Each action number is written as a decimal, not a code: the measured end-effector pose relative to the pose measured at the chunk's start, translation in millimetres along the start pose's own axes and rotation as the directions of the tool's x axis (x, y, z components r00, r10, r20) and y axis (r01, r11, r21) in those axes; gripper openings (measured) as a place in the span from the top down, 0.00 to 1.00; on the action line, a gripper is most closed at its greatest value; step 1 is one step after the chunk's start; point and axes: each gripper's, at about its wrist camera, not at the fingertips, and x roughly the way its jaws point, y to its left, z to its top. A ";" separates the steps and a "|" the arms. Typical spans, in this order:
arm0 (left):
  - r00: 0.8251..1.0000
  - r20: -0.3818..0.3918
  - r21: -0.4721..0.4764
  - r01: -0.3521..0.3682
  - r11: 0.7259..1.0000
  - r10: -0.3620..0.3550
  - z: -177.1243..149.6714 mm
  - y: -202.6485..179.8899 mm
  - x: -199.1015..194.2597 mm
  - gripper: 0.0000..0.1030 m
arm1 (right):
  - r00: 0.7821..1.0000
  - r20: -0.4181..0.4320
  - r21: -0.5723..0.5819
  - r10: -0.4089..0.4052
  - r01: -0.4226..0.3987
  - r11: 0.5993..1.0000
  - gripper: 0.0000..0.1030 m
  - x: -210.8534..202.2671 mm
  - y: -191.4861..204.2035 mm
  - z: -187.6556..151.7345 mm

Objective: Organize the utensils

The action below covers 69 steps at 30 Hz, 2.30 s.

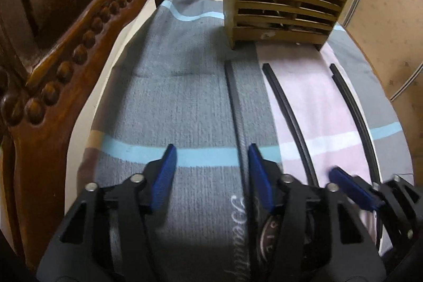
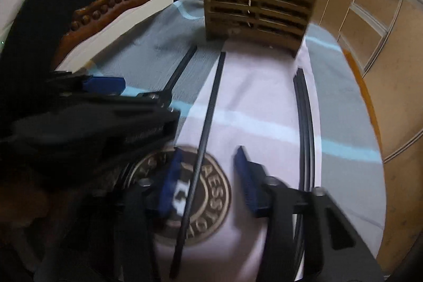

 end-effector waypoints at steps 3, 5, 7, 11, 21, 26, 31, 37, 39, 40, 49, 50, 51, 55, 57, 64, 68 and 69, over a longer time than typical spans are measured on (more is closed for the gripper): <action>1.000 0.000 -0.002 0.021 1.000 -0.021 -5.9 -3.9 -6.6 0.70 | 1.000 -0.003 0.054 -0.016 0.016 0.998 0.94 0.9 -7.7 2.3; 1.000 0.006 0.005 0.024 1.000 -0.024 -10.2 -8.1 -9.5 0.79 | 1.000 -0.006 0.084 -0.027 0.028 0.996 0.94 -2.3 -14.5 -2.0; 1.000 0.015 0.012 0.019 1.000 -0.020 -17.4 -12.5 -13.8 0.84 | 0.999 0.000 0.110 -0.044 0.044 0.993 0.94 -9.6 -21.1 -12.1; 0.999 0.014 -0.003 0.032 0.999 -0.032 -31.3 -17.6 -22.7 0.85 | 0.998 0.004 0.153 -0.055 0.054 0.987 0.94 -23.7 -31.2 -33.0; 0.996 0.013 -0.044 0.092 0.995 -0.092 -51.9 -13.2 -39.4 0.59 | 1.000 0.012 0.236 0.026 -0.028 0.971 0.84 -35.9 -44.4 -44.6; 0.992 0.089 -0.077 0.093 0.993 -0.086 -22.5 -4.0 -51.5 0.47 | 0.996 0.047 0.277 0.074 -0.084 0.957 0.60 -38.3 -59.7 -14.4; 0.994 0.082 -0.062 0.077 0.995 -0.072 18.5 2.1 -26.4 0.50 | 0.998 0.057 0.184 0.040 -0.050 0.982 0.60 -26.3 -55.2 26.0; 0.998 -0.001 -0.053 0.070 0.996 -0.070 45.7 5.5 24.5 0.63 | 0.999 -0.033 0.148 0.039 -0.034 0.988 0.62 16.9 -54.5 48.7; 0.999 0.015 -0.018 0.039 0.999 -0.039 53.6 2.8 32.5 0.64 | 0.997 -0.062 0.143 0.040 -0.031 0.989 0.67 26.5 -54.2 48.8; 0.999 0.016 -0.023 0.039 0.999 -0.038 57.4 3.3 35.4 0.64 | 0.997 -0.064 0.140 0.036 -0.027 0.990 0.71 28.8 -55.1 49.3; 1.000 0.018 -0.018 0.016 1.000 -0.016 73.9 -1.7 49.1 0.94 | 0.996 -0.059 0.150 0.059 -0.050 0.987 0.93 34.7 -60.4 58.9; 1.000 0.017 -0.028 0.021 0.999 -0.020 73.7 -0.1 49.1 0.94 | 0.996 -0.054 0.150 0.069 -0.060 0.987 0.93 31.9 -59.8 58.9; 1.000 0.018 -0.028 0.022 0.999 -0.022 72.8 -0.1 45.9 0.94 | 0.996 -0.045 0.150 0.072 -0.064 0.987 0.93 28.5 -60.0 59.2; 0.998 0.055 -0.022 0.021 1.000 -0.020 74.2 6.3 13.9 0.94 | 0.995 0.030 0.171 0.092 -0.096 0.981 0.93 -4.6 -67.1 63.0; 0.995 0.096 -0.012 0.021 1.000 -0.020 74.1 4.5 -9.9 0.94 | 0.992 0.079 0.182 0.100 -0.113 0.977 0.93 -28.7 -71.9 63.1; 0.958 0.282 0.039 0.037 0.999 -0.046 46.9 -12.3 -118.1 0.94 | 0.958 0.257 0.200 0.124 -0.179 0.963 0.93 -118.6 -85.0 48.4; 0.926 0.372 0.049 0.044 0.998 -0.059 34.4 -23.1 -166.1 0.94 | 0.935 0.331 0.185 0.123 -0.192 0.964 0.93 -163.8 -80.4 36.5; 0.918 0.391 0.057 0.044 0.997 -0.063 32.9 -25.0 -176.6 0.94 | 0.932 0.343 0.179 0.118 -0.189 0.966 0.93 -171.2 -79.7 33.2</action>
